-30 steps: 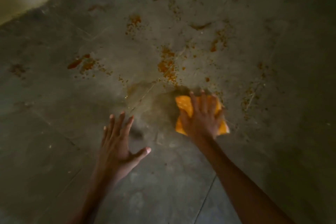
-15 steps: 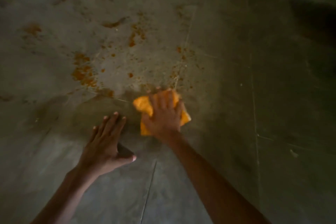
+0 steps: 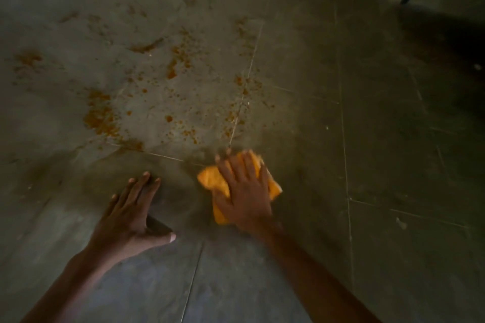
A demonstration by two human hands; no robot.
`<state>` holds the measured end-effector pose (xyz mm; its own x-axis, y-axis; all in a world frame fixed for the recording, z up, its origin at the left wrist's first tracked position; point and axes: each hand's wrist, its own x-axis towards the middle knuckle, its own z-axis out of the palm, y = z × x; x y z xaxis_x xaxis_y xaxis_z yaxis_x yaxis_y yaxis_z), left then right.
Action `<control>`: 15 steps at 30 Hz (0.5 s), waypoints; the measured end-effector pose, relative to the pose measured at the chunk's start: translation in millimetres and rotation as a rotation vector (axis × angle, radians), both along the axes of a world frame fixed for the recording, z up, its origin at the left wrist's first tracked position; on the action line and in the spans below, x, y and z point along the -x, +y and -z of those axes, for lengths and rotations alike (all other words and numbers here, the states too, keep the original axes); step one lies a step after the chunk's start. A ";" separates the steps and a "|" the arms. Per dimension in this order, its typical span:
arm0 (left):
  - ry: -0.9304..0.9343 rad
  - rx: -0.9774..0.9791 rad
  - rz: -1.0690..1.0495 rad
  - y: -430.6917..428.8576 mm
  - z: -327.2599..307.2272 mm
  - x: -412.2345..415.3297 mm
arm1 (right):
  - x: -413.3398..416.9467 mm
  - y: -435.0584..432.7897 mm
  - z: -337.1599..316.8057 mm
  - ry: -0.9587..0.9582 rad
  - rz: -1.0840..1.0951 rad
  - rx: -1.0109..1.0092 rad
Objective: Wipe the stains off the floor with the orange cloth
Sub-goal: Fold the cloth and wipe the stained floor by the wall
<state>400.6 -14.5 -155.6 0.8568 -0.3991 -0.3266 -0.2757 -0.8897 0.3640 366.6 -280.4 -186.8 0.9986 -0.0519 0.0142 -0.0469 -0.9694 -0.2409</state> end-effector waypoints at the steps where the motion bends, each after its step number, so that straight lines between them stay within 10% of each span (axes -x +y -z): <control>1: 0.005 -0.004 0.010 0.8 -1.6 -0.4 | 28.4 -7.7 -0.7 -0.010 -0.045 -0.001; 7: 0.014 -0.024 -0.019 -4.8 -0.3 -0.2 | -65.8 -42.1 -6.2 0.123 0.482 -0.082; 15: -0.059 -0.041 -0.007 17.4 -7.5 6.5 | -34.9 53.7 3.1 0.004 -0.185 0.066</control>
